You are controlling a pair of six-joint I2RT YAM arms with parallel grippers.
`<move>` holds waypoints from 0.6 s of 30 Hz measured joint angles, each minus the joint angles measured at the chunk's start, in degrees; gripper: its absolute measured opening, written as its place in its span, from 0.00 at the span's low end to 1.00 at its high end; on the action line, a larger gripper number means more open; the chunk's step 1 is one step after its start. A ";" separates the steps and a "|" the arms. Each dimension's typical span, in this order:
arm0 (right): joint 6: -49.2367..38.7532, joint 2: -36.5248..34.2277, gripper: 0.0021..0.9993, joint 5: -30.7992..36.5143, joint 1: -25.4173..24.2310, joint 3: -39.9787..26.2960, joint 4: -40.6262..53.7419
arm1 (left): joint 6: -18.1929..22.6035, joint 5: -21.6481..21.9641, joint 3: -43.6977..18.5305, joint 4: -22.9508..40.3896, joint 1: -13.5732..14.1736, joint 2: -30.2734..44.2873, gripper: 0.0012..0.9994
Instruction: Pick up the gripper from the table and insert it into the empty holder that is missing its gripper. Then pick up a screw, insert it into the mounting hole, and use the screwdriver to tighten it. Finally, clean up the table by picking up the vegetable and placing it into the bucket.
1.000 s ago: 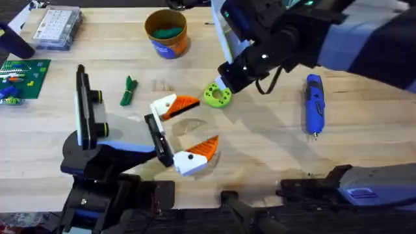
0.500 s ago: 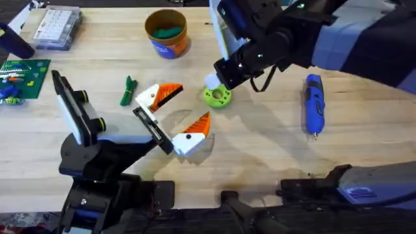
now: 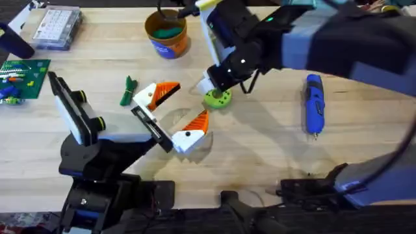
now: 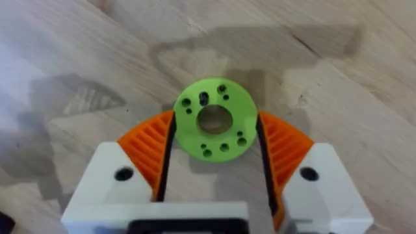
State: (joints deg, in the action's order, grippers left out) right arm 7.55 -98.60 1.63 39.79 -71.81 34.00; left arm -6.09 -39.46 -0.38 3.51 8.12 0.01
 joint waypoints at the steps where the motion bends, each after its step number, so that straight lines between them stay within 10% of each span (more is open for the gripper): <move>1: 0.01 -0.93 0.72 0.00 0.00 0.00 -0.64 | 0.00 0.09 0.00 0.00 0.00 0.00 0.99; 18: 0.15 -4.40 0.52 0.02 0.18 0.00 -4.44 | 0.00 0.13 0.00 -0.02 0.00 0.00 0.99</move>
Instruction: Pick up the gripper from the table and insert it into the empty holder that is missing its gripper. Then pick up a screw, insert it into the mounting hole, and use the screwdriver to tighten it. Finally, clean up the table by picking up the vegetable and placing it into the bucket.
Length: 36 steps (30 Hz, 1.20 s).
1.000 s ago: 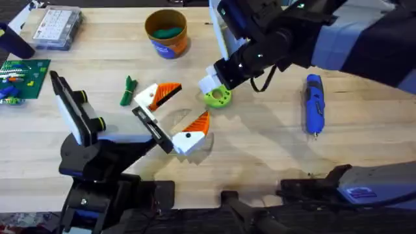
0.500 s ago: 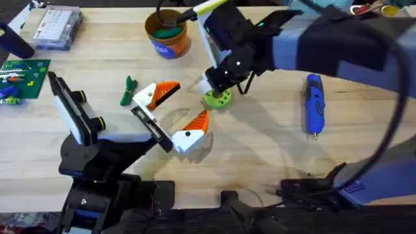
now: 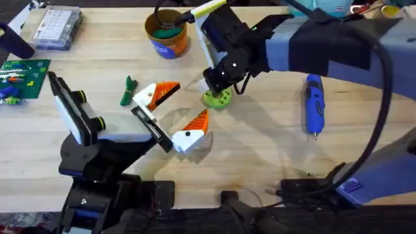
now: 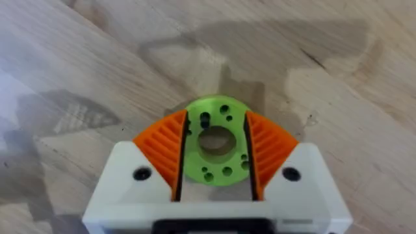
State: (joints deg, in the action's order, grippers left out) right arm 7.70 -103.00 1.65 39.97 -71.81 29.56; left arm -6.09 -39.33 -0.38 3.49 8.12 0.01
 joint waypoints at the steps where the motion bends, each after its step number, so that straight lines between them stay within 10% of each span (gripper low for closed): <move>1: 0.00 0.00 0.52 0.00 0.04 0.00 -0.02 | 0.00 0.00 0.00 0.00 0.00 0.00 0.99; 17: -0.02 -2.38 0.52 -2.16 0.65 -0.02 -0.68 | 0.00 0.00 0.00 0.00 0.00 0.00 0.99; 28: -0.20 -2.49 0.01 -1.90 0.63 -0.02 -1.07 | 0.00 0.00 0.00 0.00 0.00 0.00 0.99; 36: -0.20 -2.49 0.01 -1.90 0.63 -0.02 -1.09 | 0.00 0.00 0.00 0.00 0.00 0.00 0.99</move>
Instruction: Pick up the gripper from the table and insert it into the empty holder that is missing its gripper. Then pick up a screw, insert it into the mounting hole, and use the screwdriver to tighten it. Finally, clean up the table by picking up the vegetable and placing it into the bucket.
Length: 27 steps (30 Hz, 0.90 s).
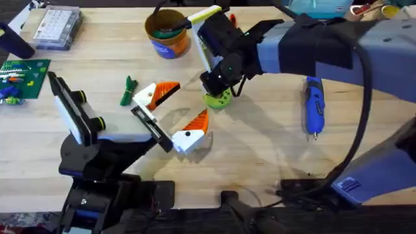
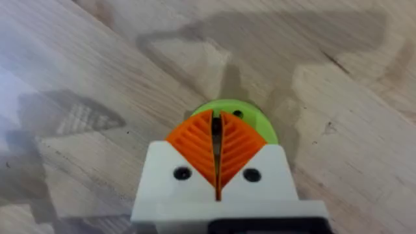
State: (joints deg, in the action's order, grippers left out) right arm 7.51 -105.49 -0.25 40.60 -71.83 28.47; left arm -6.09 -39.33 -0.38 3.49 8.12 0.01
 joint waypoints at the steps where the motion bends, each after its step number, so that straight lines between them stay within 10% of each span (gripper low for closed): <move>1: 0.00 0.00 0.01 0.00 0.00 0.00 0.00 | 0.00 -0.02 0.00 0.00 0.00 0.00 0.99; 27: 0.00 5.14 0.00 -0.70 0.00 -6.20 11.63 | 0.00 -0.02 0.00 0.00 0.00 0.00 0.99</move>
State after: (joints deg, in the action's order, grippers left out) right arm 7.51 -100.35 -0.95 40.60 -78.03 40.10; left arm -6.09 -39.35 -0.38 3.49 8.12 0.01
